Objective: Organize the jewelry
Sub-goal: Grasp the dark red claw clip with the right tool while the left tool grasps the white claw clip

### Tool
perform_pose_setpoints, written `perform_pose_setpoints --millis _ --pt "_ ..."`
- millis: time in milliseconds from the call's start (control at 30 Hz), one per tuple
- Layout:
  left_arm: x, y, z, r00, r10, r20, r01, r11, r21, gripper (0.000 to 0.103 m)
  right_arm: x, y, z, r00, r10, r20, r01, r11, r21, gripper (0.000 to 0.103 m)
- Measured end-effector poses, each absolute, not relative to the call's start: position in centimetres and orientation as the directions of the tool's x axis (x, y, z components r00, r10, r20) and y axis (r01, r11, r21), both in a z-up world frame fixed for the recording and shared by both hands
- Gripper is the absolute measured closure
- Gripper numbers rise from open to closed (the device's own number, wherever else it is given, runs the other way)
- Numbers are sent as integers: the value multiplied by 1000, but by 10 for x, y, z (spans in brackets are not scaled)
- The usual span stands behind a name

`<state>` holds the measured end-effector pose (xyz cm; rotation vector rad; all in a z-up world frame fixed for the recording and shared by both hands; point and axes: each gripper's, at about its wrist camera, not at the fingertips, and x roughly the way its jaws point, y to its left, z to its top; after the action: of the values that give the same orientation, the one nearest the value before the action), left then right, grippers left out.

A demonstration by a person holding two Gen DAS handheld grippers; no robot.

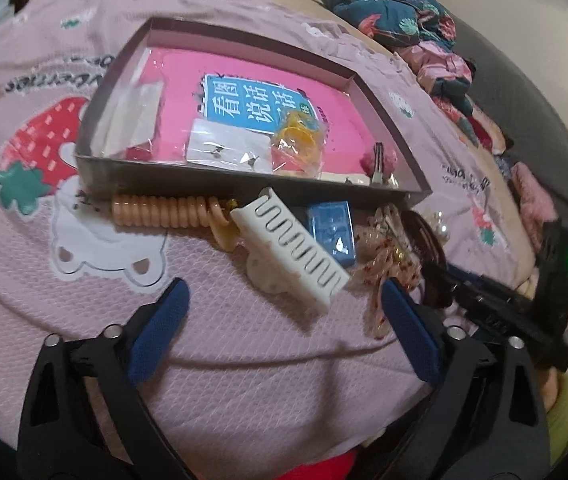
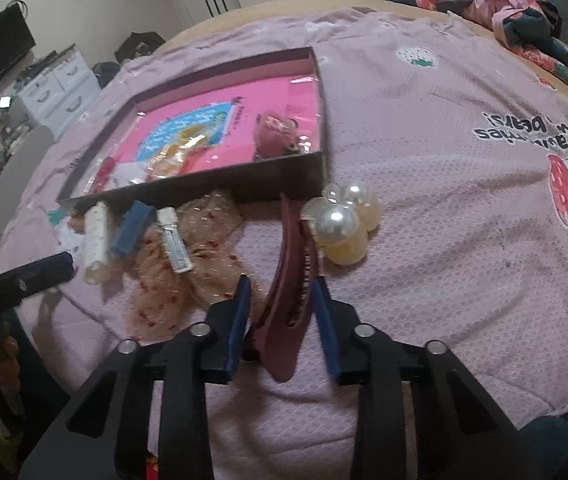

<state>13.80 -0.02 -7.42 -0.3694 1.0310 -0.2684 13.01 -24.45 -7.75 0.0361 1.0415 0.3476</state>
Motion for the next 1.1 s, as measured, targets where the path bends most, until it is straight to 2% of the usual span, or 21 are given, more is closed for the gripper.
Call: perform_pose_setpoints --millis 133,167,267,367,400,467,533,633,1100 --pt "151 -1 -81 473 -418 -776 13 883 -468 30 131 -244 -80 460 297 -837 -275 944 183 78" --pt "155 -1 -84 467 -427 -775 7 878 -479 31 131 -244 -80 462 303 -834 -281 941 186 79" --pt "162 -1 -88 468 -427 -774 -15 872 -490 37 131 -242 -80 458 329 -826 -305 931 201 89" --pt "168 1 -93 464 -424 -777 -39 867 -496 43 129 -239 -79 468 322 -823 -322 929 181 90" --pt "168 2 -94 469 -419 -778 -43 869 -494 49 128 -239 -79 468 325 -822 -323 928 183 90" --pt "169 6 -95 471 -432 -769 -48 858 -512 51 127 -241 -77 472 334 -816 -322 927 192 91" --pt "167 10 -96 474 -443 -761 -51 849 -525 58 125 -242 -76 479 341 -809 -322 926 200 91" --pt "164 12 -97 474 -454 -754 -38 845 -533 63 121 -243 -70 504 345 -792 -330 924 193 91" --pt "125 27 -83 500 -441 -746 -9 858 -513 64 105 -235 -41 571 374 -731 -381 909 167 91"
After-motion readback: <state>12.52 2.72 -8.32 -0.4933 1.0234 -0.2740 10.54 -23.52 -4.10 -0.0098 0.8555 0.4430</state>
